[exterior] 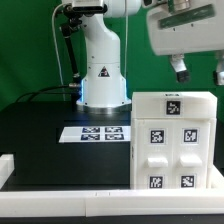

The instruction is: Assemble cabinet

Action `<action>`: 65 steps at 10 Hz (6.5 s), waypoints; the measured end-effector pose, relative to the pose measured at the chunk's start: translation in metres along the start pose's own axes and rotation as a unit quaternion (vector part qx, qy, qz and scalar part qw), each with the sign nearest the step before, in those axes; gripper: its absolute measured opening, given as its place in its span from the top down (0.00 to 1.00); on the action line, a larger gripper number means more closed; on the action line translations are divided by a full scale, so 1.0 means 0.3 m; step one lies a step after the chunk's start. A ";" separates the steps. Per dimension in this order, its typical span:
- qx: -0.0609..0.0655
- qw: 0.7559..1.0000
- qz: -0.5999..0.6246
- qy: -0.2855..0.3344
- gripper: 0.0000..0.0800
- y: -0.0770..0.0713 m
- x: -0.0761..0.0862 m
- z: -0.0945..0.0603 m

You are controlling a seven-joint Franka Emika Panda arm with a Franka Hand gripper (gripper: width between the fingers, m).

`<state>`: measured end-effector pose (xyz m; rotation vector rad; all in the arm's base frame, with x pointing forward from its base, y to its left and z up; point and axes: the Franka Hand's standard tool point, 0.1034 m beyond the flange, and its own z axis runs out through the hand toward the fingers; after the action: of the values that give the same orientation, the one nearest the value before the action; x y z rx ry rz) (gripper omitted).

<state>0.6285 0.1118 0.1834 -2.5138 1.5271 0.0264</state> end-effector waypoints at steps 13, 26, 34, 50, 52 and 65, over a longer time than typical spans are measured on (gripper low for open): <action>-0.041 0.787 -0.615 -0.018 0.00 0.036 0.095 -0.020; -0.083 0.295 -0.951 -0.027 0.00 0.095 0.093 0.018; -0.086 0.316 -0.944 -0.036 0.12 0.141 0.108 0.079; -0.087 0.753 -0.652 0.006 0.30 0.145 0.111 0.079; -0.086 0.803 -0.590 0.012 0.30 0.144 0.110 0.080; -0.048 0.996 -0.064 0.046 0.30 0.120 0.064 0.090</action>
Offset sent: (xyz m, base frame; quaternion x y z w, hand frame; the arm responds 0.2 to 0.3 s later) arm 0.0000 0.0000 0.0000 0.0000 0.0000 -0.1296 0.9916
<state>0.6081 0.0838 0.1490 -2.7190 1.4249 -0.0360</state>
